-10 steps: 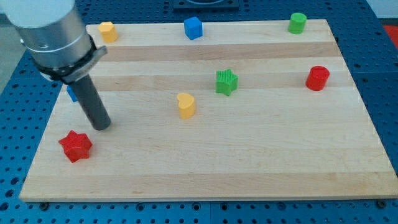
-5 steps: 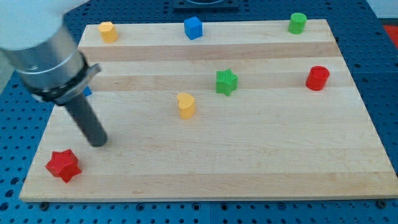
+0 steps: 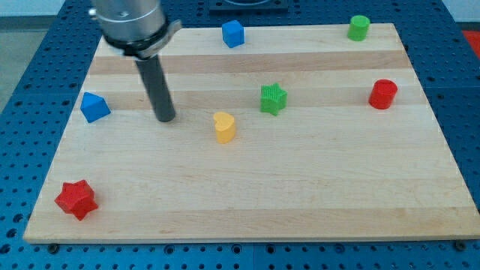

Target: Push the yellow heart to the bottom center of the board

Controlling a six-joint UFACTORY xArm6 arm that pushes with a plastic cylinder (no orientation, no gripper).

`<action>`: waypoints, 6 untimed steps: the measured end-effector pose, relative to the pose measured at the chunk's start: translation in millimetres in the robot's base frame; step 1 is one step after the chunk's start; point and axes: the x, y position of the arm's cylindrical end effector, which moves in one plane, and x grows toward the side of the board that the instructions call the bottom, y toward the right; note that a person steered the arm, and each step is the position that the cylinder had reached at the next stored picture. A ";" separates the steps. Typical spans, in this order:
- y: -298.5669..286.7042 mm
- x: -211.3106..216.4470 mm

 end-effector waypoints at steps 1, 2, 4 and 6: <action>48.4 3.3; 97.0 25.5; 123.5 67.0; 137.2 103.2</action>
